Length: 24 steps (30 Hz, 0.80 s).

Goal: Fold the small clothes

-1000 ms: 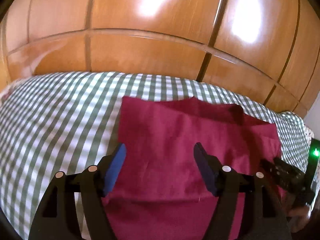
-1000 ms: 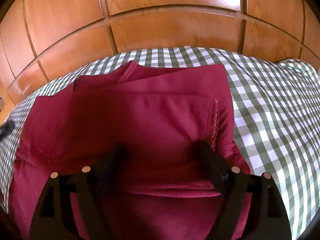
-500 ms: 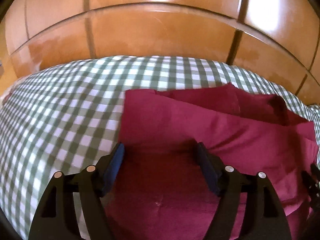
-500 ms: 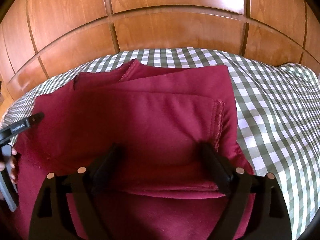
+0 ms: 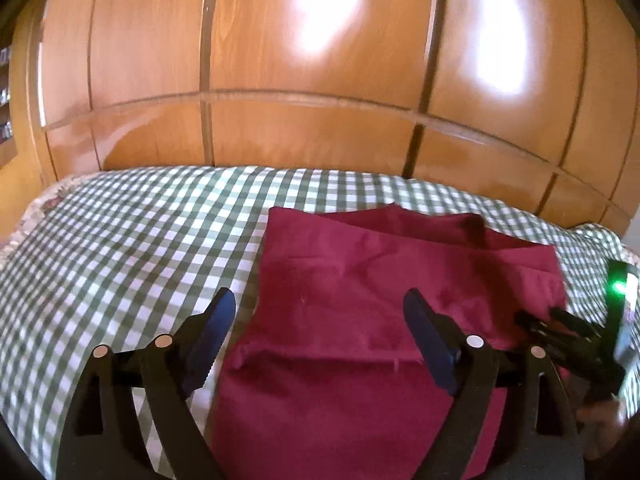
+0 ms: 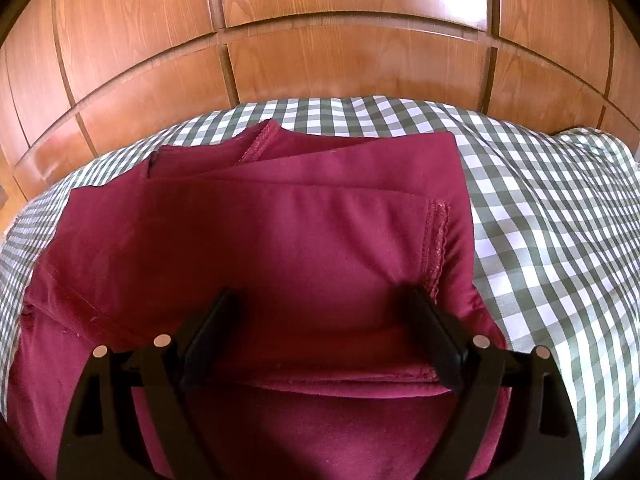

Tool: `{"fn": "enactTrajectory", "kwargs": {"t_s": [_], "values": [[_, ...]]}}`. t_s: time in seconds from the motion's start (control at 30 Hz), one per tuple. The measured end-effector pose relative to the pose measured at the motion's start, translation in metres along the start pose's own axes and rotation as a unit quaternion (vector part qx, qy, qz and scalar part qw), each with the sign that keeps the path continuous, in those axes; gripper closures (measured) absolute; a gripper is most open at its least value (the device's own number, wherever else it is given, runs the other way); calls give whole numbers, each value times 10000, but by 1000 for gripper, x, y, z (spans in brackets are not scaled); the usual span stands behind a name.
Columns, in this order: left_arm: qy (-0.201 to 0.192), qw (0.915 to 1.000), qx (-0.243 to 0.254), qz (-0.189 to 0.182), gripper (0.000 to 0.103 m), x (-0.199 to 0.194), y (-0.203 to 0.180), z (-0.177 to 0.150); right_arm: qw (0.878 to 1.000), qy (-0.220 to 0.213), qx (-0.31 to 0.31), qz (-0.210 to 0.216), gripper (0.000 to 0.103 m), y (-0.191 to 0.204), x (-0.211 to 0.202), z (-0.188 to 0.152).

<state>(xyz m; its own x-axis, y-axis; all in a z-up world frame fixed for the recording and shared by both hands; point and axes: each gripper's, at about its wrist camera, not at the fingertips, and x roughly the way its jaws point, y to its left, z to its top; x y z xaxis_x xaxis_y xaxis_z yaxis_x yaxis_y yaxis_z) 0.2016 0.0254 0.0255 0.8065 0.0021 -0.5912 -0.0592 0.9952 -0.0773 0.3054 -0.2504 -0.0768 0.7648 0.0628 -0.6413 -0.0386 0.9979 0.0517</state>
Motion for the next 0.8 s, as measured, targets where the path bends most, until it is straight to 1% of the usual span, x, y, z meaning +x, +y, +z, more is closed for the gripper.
{"fn": "enactTrajectory", "kwargs": {"t_s": [0.1, 0.13, 0.17, 0.23, 0.27, 0.4, 0.5, 0.6, 0.8], "values": [[-81, 9999, 53, -65, 18, -21, -6, -8, 9999, 43, -71, -140, 14, 4, -3, 1], [-75, 9999, 73, -94, 18, -28, -9, -11, 9998, 82, -94, -169, 11, 5, -6, 2], [-92, 9998, 113, -120, 18, -35, -11, -14, 9997, 135, -94, -193, 2, 5, -10, 2], [-160, 9996, 202, -120, 17, -48, -15, -20, 9997, 147, 13, -170, 2, 4, -21, -1], [-173, 9995, 250, -123, 13, -53, -17, -23, 9998, 156, 86, -112, 2, 3, -26, -3], [-210, 9991, 337, -164, 13, -71, -21, -34, 9994, 179, 306, 52, 2, -7, -48, -17], [-163, 9990, 395, -151, 13, -78, -23, -42, 9993, 217, 319, 1, 2, -15, -66, -29], [-129, 9988, 460, -133, 13, -84, -26, -50, 9993, 208, 318, 57, 2, -26, -86, -42], [124, 9982, 568, -132, 13, -84, -25, -69, 9989, 400, 253, 23, 2, -51, -113, -77]]}}
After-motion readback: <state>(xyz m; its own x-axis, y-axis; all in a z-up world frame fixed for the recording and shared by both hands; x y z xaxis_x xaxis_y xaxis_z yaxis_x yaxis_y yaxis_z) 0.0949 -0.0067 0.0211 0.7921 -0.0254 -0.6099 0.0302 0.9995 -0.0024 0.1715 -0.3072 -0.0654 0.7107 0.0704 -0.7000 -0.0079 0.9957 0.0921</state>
